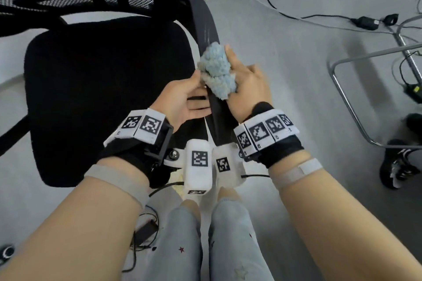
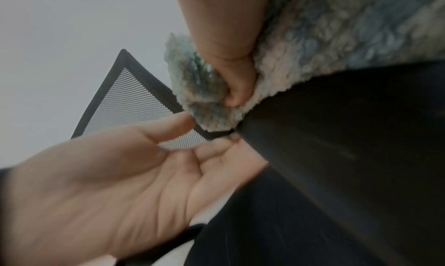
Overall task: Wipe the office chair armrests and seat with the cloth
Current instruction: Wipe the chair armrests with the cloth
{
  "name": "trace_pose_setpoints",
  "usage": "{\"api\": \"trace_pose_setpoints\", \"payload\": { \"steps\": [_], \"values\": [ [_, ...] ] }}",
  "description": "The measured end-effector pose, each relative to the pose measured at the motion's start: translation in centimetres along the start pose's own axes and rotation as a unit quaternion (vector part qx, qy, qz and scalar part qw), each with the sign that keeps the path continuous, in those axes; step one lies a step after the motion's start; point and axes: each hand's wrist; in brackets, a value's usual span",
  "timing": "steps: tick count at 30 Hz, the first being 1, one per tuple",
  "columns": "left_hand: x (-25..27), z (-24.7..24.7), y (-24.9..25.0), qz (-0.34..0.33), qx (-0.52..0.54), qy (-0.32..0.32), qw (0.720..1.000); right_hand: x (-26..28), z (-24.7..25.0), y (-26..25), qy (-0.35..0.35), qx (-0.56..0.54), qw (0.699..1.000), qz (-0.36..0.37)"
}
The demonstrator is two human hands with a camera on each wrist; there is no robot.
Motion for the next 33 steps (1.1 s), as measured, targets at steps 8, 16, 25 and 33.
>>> {"api": "trace_pose_setpoints", "payload": {
  "steps": [8, 16, 25, 33],
  "values": [
    [-0.8, -0.6, -0.1, -0.015, -0.073, -0.013, 0.997, 11.9, -5.4, 6.0, 0.053, 0.015, 0.988, 0.148],
    [-0.5, -1.0, -1.8, -0.059, -0.135, 0.013, 0.989, 11.6, -4.8, 6.4, 0.054, 0.009, 0.982, 0.179],
    [-0.2, -2.1, -4.6, -0.016, -0.065, 0.06, 0.996, 5.2, -3.5, 4.7, 0.141, -0.016, 0.985, 0.094],
    [-1.8, -2.6, -3.4, -0.063, -0.121, 0.102, 0.985, 9.9, -4.9, 8.9, 0.13, 0.026, 0.984, 0.121]
  ]
}}
Point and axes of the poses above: each hand's wrist, its own x-axis away from the middle knuckle, its own z-axis out of the back of the hand, y = z × x, and after that the axes turned 2 degrees about -x, right-handed
